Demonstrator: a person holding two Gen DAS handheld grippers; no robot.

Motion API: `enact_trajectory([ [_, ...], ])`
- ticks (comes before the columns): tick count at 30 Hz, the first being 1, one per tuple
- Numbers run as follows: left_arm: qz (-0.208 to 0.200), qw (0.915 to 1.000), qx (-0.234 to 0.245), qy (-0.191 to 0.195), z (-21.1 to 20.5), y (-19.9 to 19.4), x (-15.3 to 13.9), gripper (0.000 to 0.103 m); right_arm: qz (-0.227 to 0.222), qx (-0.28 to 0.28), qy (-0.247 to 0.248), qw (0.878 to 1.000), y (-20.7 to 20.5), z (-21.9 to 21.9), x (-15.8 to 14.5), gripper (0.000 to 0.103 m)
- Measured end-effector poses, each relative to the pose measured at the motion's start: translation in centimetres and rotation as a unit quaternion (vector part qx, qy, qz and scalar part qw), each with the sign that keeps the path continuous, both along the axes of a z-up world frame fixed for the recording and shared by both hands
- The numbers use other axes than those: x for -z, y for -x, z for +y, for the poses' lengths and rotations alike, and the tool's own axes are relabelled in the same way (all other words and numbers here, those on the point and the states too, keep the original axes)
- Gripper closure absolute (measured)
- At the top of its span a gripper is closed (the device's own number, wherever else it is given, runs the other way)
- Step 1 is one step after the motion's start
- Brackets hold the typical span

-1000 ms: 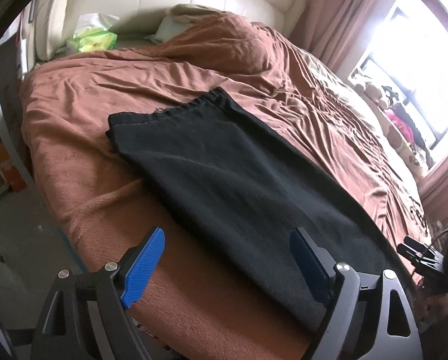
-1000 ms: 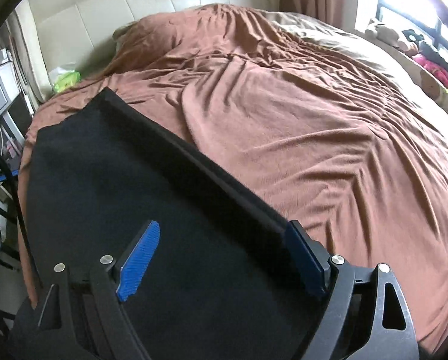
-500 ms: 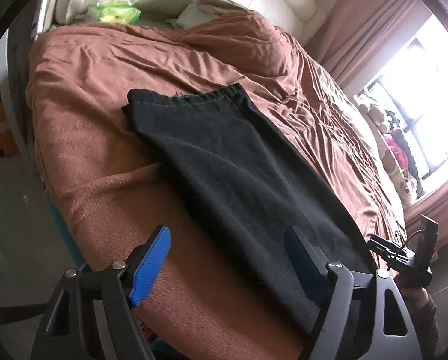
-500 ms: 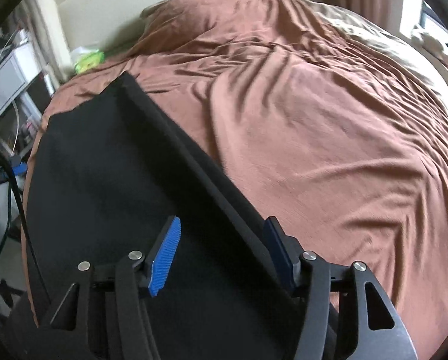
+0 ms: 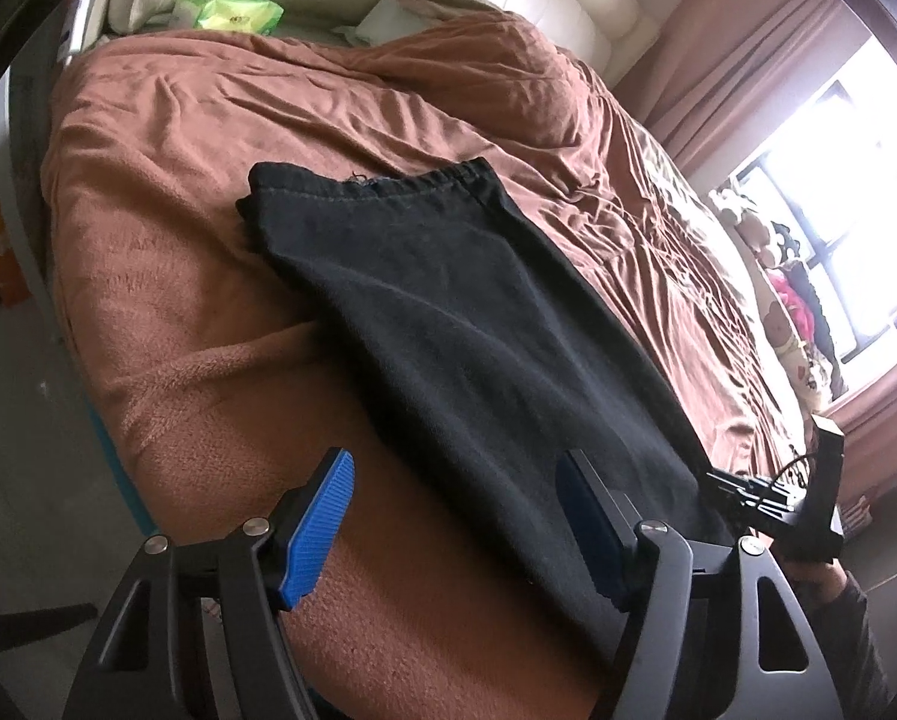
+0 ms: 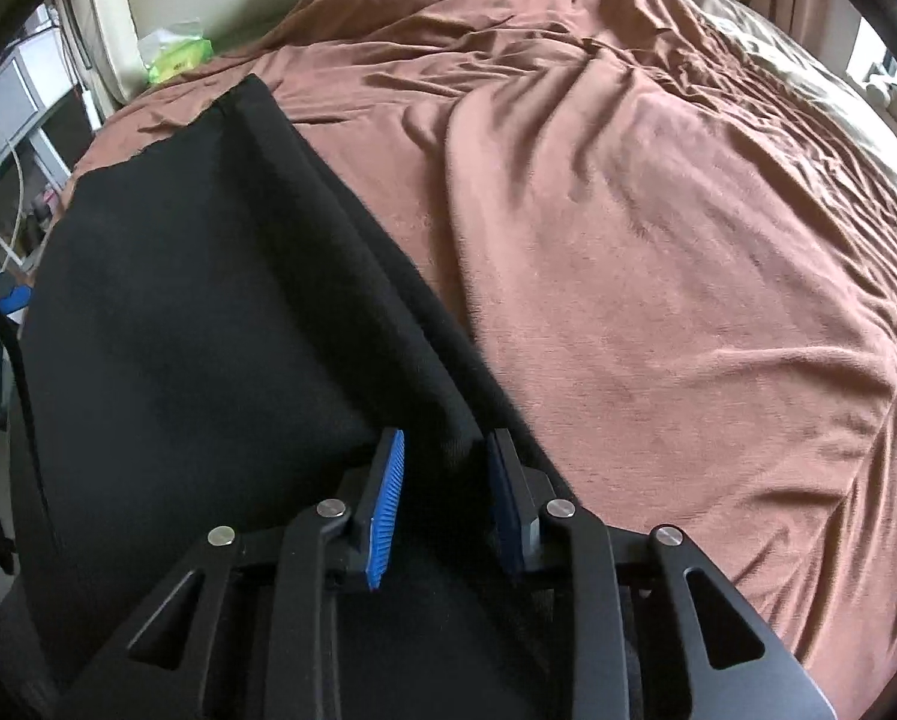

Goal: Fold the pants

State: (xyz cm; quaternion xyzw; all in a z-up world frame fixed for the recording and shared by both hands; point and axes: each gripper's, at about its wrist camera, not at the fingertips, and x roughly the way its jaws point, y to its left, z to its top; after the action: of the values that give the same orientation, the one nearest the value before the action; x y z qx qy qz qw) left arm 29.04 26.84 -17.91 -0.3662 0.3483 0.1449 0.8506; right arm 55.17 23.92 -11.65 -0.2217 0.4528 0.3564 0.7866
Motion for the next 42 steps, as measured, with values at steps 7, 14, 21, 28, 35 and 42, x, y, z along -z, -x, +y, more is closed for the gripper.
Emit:
enact_trajectory([
  [7,-0.002,1.0000,0.001,0.001,0.3,0.0,0.0,0.034,-0.032,0.017,-0.004,0.999,0.4,-0.5,-1.3,0.103],
  [14,0.004,0.9994,-0.025,0.024,2.2,-0.2,0.5,0.052,-0.055,0.054,0.023,0.997,0.4,0.6,-0.8,0.103],
  [21,-0.006,0.9954,-0.071,0.065,5.5,0.5,1.4,0.053,-0.061,0.077,0.043,0.994,0.2,2.0,1.2,0.103],
  [28,-0.015,0.9891,-0.102,0.105,8.2,0.1,2.3,0.053,-0.060,0.082,0.032,0.994,1.0,1.5,0.8,0.103],
  [35,-0.036,0.9829,-0.128,0.128,10.9,-1.1,2.2,0.053,-0.052,0.089,0.020,0.995,0.6,0.9,0.8,0.103],
  [42,-0.046,0.9804,-0.147,0.124,13.7,-2.1,3.0,0.071,-0.044,0.095,0.013,0.994,0.3,0.6,0.9,0.103],
])
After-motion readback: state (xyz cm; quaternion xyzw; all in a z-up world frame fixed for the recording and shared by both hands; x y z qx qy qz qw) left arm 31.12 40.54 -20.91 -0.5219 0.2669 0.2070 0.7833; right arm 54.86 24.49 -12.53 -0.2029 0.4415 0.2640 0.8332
